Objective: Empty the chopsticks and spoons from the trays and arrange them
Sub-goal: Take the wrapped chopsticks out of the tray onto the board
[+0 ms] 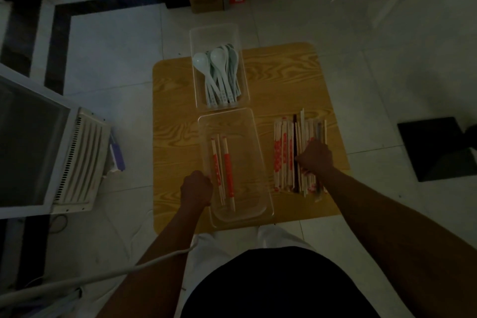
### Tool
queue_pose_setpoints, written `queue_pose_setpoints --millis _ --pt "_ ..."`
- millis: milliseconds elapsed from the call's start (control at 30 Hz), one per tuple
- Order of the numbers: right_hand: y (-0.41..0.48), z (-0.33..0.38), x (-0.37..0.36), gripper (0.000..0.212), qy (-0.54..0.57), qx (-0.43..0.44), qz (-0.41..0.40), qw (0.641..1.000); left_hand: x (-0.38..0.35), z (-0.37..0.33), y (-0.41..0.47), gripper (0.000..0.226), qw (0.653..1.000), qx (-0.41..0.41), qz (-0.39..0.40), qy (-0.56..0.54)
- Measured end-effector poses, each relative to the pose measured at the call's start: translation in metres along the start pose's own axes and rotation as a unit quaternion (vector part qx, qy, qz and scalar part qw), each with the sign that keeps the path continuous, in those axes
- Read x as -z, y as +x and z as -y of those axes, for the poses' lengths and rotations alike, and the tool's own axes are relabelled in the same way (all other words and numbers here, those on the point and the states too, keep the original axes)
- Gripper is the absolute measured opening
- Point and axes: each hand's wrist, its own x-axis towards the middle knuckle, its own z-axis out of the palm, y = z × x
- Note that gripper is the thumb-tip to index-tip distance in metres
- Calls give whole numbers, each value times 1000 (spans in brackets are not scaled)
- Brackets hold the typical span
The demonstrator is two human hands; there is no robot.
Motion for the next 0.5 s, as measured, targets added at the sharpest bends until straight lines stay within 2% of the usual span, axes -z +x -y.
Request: queue_pose_setpoints --millis 100,233,400,500 --pt "0 1 1 15 6 -2 19 1000 2 -3 -3 22 1000 4 3 -13" --pt "2 15 14 23 24 1 37 999 1 -5 -4 23 1000 2 -1 -9" --pt "-4 79 20 33 78 81 -21 993 0 -2 -5 21 1000 -8 -9 -17" --pt "-27 117 2 41 107 146 3 983 -1 0 -4 22 1000 -16 -5 -22"
